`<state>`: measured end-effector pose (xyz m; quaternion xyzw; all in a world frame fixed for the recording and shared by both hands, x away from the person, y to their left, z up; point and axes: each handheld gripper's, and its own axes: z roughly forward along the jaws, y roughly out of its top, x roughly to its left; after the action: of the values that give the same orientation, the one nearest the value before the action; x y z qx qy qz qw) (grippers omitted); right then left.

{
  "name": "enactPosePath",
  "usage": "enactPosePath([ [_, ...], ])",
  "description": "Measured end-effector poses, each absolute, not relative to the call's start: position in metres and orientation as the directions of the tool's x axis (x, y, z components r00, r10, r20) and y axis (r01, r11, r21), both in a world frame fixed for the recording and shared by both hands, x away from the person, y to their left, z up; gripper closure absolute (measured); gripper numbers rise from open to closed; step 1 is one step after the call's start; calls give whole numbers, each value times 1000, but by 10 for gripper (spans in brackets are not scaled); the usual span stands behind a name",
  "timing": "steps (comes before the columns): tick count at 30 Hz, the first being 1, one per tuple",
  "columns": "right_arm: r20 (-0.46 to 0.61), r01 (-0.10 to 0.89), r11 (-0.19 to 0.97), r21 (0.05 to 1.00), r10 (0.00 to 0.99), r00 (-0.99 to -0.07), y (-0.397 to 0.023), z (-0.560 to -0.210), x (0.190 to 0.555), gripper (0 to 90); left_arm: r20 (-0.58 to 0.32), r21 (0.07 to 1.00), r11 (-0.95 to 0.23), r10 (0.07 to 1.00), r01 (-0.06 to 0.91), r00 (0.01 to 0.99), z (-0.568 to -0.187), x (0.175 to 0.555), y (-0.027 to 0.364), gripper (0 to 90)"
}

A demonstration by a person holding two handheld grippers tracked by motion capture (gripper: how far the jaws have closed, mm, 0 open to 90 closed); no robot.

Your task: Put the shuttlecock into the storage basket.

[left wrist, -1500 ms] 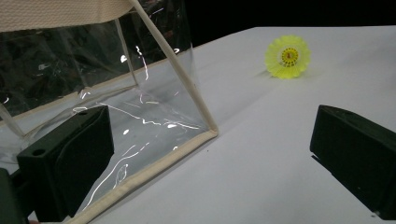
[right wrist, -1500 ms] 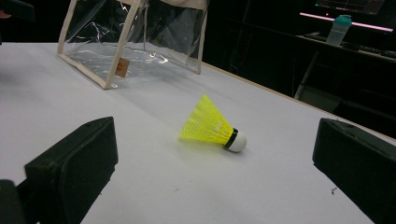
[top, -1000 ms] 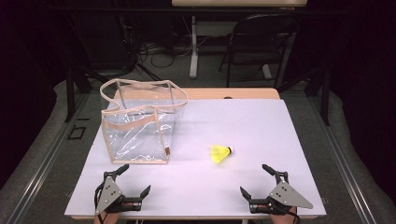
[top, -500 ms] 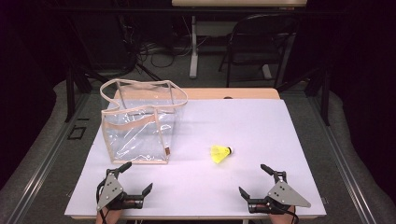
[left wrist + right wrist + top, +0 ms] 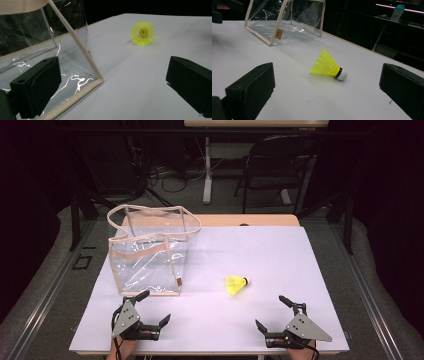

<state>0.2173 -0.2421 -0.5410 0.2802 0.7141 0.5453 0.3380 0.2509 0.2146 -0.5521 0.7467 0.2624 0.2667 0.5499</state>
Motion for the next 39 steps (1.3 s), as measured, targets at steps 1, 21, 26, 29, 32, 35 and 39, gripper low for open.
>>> enactPosePath([
  [1, -177, 31, 249, 968, 768, -616, -242, -541, 218, 0, 111, 961, -259, 682, 98, 723, -552, 251, 214, 0],
  [21, -171, 43, 251, 967, 767, -618, -242, -542, 219, 0, 104, 949, -293, 633, 114, 767, -548, 261, 191, 0],
  [26, -171, 45, 252, 967, 767, -619, -241, -543, 219, 0, 113, 946, -303, 636, 112, 764, -545, 264, 187, 0],
  [29, -171, 45, 252, 967, 766, -619, -241, -543, 220, 0, 110, 947, -301, 638, 116, 763, -545, 265, 184, 0],
  [32, -170, 46, 252, 967, 766, -620, -241, -543, 220, 0, 112, 946, -303, 631, 112, 768, -544, 267, 181, 0],
  [35, -166, 51, 252, 966, 765, -622, -241, -543, 220, 0, 118, 944, -313, 617, 105, 778, -543, 269, 177, 0],
  [39, -166, 51, 251, 967, 765, -622, -241, -543, 220, 0, 123, 941, -321, 610, 102, 783, -544, 271, 171, 0],
])
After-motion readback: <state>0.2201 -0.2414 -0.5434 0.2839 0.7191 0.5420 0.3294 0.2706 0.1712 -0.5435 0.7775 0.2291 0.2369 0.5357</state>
